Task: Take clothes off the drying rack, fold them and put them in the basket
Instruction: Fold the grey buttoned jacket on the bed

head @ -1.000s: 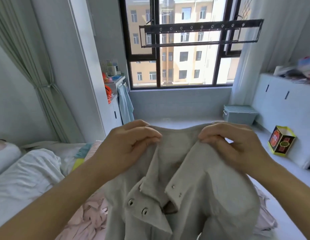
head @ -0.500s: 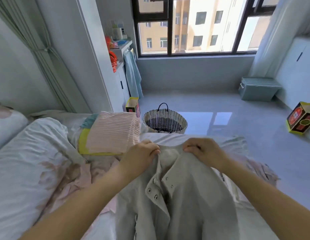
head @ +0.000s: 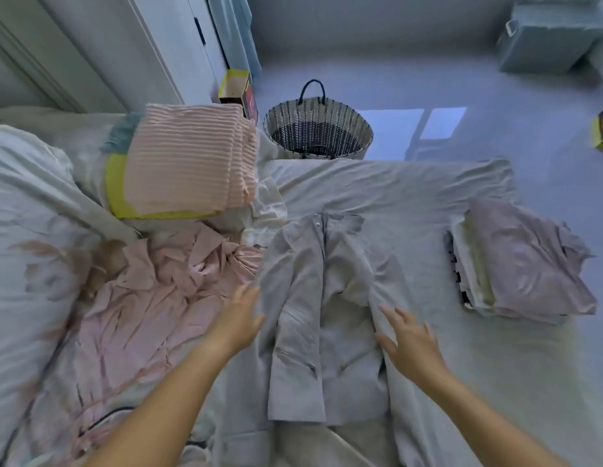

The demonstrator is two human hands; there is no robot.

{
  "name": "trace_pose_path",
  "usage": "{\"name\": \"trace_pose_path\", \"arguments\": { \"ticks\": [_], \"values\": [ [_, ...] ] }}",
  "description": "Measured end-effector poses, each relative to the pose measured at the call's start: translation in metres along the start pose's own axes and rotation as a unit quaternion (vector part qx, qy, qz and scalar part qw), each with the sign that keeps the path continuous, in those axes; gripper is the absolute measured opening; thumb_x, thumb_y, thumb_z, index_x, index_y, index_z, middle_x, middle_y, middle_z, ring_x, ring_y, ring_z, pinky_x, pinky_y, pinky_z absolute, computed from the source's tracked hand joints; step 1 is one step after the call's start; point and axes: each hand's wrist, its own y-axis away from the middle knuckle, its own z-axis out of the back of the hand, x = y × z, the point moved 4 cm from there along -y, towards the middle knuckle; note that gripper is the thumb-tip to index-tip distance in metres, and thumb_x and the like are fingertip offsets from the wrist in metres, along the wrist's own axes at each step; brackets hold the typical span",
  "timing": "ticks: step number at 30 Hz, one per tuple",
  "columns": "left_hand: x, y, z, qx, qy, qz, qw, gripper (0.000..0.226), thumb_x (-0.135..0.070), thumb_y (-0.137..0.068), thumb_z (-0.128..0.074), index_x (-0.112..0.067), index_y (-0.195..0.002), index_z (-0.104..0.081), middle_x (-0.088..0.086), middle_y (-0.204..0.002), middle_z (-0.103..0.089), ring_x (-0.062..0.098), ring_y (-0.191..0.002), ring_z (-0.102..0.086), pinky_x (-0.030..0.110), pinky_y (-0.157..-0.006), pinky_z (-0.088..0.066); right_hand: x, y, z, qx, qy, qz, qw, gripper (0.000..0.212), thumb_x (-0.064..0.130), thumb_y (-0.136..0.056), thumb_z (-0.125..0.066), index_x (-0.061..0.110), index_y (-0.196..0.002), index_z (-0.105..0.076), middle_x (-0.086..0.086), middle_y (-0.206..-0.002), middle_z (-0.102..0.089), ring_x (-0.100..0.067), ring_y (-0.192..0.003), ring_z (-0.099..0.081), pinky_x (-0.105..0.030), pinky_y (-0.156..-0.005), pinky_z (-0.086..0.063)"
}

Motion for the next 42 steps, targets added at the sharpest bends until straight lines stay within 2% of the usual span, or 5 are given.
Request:
{"name": "trace_pose_path", "arguments": {
  "ticks": [10,23,29,34,42],
  "values": [
    [0.085,0.018,-0.139,0.077,-0.025,0.112,0.99,0.075,-0.035,-0.094,-0.054,-0.018,-0.152,-0.011,0.01,-0.156,-0.019,0.028,-0.142,-0.025,0.039,-0.109,-0.032,-0.013,0.038,-0.176,0.129,0.075,0.043,0.988,0.104,0.059,-0.029,-0.086,0.035,-0.123,-0.049,-0.004,-0.104,-0.071,-0.016,-0.089,-0.07,-0.051,-0.104,-0.024],
    [0.131,0.003,-0.216,0.104,-0.03,0.162,0.981,0.066,-0.046,-0.093,-0.049,-0.033,-0.151,-0.019,0.023,-0.154,-0.015,0.04,-0.136,-0.029,0.038,-0.109,-0.03,0.057,0.013,-0.265,0.218,0.103,0.116,0.964,0.144,0.073,-0.021,-0.077,0.039,-0.148,-0.02,-0.017,-0.142,-0.048,-0.043,-0.116,-0.058,-0.054,-0.1,-0.022],
    [0.142,-0.002,-0.188,-0.014,0.028,0.072,0.997,0.019,-0.013,-0.093,-0.052,-0.007,-0.101,-0.068,0.013,-0.098,-0.065,0.033,-0.091,-0.061,0.037,-0.074,-0.046,0.062,0.01,-0.274,0.218,0.115,0.136,0.96,0.118,0.078,-0.045,-0.07,0.042,-0.146,-0.021,-0.02,-0.145,-0.043,-0.047,-0.113,-0.058,-0.057,-0.104,-0.015],
    [0.166,-0.011,-0.082,-0.195,0.026,-0.014,0.98,0.019,-0.006,-0.085,-0.057,-0.003,-0.098,-0.071,0.012,-0.091,-0.068,0.032,-0.077,-0.064,0.035,-0.065,-0.051,0.055,0.022,-0.273,0.186,0.107,0.123,0.969,0.083,0.073,-0.073,-0.037,0.042,-0.147,-0.019,-0.019,-0.144,-0.037,-0.046,-0.106,-0.062,-0.053,-0.11,-0.006],
    [0.194,-0.064,0.058,-0.311,-0.181,-0.037,0.932,0.025,-0.009,-0.084,-0.059,-0.006,-0.107,-0.068,0.018,-0.115,-0.06,0.042,-0.095,-0.056,0.05,-0.073,-0.047,0.062,0.022,-0.277,0.172,0.123,0.121,0.97,0.106,0.078,-0.058,-0.051,0.042,-0.15,-0.013,-0.017,-0.154,-0.027,-0.038,-0.099,-0.068,-0.051,-0.115,-0.006]
  ]
}}
